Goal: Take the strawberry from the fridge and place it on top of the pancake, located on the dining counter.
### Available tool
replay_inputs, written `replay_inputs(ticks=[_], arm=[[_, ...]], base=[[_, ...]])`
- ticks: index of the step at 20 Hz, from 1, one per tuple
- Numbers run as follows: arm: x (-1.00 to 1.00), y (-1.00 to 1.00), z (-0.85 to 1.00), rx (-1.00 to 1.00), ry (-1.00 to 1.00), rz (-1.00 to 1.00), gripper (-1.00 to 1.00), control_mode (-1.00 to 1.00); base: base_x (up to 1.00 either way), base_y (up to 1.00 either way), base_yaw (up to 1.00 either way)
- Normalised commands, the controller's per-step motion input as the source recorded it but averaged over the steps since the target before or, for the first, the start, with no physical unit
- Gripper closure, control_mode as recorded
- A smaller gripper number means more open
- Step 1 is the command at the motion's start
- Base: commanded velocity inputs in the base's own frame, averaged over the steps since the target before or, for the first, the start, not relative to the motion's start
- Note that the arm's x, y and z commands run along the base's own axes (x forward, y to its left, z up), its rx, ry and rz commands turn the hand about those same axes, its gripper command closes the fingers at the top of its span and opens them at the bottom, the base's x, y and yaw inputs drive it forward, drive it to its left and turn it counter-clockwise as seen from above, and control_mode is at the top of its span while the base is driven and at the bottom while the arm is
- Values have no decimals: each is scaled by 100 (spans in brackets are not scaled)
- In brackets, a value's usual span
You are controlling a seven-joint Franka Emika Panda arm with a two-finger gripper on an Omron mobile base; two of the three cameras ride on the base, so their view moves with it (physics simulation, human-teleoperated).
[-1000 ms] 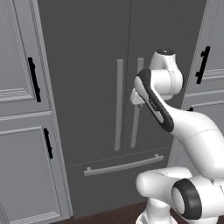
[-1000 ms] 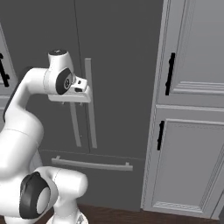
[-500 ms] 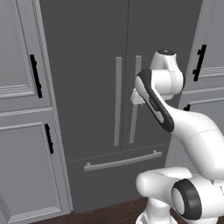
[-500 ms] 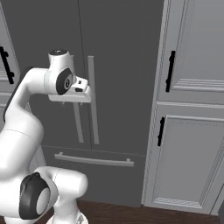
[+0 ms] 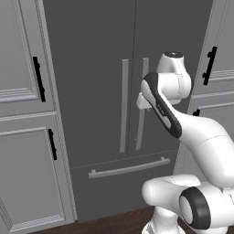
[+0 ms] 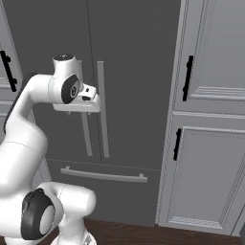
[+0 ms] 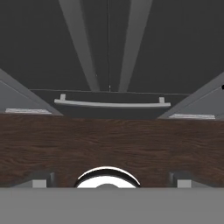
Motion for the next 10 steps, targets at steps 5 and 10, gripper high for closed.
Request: replay_inputs(ticks=[5,10], arm=[[34,0,-18,0,-28,0,-100,-100],[56,0,-17,0,-38,0,-100,-100]], base=[[0,0,0],[0,0,0]])
